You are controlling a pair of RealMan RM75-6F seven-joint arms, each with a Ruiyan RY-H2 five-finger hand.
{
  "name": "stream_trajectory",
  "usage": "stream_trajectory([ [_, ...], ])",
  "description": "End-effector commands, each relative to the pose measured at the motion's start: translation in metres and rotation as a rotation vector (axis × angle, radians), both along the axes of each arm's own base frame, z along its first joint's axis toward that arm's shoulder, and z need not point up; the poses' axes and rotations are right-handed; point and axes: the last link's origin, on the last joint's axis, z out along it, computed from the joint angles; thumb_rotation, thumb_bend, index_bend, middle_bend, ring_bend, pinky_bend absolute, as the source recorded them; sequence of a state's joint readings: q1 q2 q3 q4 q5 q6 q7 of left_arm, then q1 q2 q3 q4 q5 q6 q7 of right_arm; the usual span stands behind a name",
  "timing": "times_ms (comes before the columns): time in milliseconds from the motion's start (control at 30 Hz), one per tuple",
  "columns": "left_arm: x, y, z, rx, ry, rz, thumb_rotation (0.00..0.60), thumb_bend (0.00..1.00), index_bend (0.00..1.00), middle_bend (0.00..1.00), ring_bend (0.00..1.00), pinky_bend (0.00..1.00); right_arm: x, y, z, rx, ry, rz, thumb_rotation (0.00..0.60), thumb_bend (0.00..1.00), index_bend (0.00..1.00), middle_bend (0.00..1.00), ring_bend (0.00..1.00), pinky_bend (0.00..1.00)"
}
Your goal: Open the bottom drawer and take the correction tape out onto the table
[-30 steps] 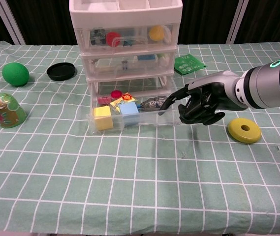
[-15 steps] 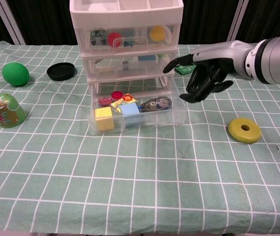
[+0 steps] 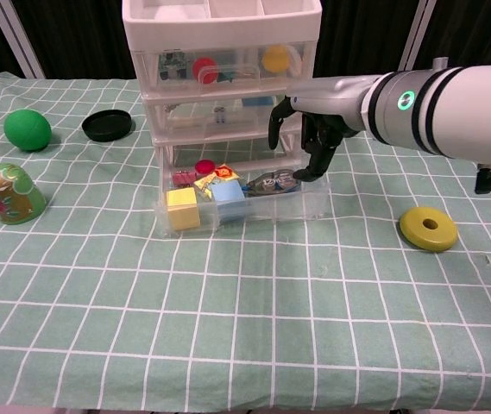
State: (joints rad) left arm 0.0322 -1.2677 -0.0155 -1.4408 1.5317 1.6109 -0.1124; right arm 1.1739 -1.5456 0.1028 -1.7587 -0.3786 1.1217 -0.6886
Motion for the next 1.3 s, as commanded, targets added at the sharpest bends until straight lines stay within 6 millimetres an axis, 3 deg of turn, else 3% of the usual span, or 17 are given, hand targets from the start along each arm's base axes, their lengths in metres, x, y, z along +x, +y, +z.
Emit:
stream_trajectory([
  [33,0.0,0.0,0.0,0.0,-0.002,0.0,0.6,0.0,0.33,0.22,0.15,0.19,0.004,-0.003,-0.008,-0.024,0.046,0.012,0.6,0.2,0.32,0.9,0.99,1.0],
  [800,-0.006,0.001,-0.004,-0.003,-0.041,0.004,0.6,0.0,0.33,0.22,0.15,0.19,0.007,-0.012,-0.045,-0.049,0.139,-0.002,0.6,0.13,0.33,0.9,0.99,1.0],
  [1100,-0.008,0.0,-0.004,0.001,-0.047,0.008,0.6,0.0,0.33,0.22,0.15,0.19,0.007,-0.017,-0.056,-0.054,0.169,-0.014,0.6,0.13,0.35,0.9,0.99,1.0],
  [1300,-0.009,0.0,-0.004,0.004,-0.049,0.009,0.6,0.0,0.33,0.22,0.15,0.19,0.004,-0.019,-0.06,-0.05,0.18,-0.019,0.6,0.18,0.38,0.9,0.99,1.0],
])
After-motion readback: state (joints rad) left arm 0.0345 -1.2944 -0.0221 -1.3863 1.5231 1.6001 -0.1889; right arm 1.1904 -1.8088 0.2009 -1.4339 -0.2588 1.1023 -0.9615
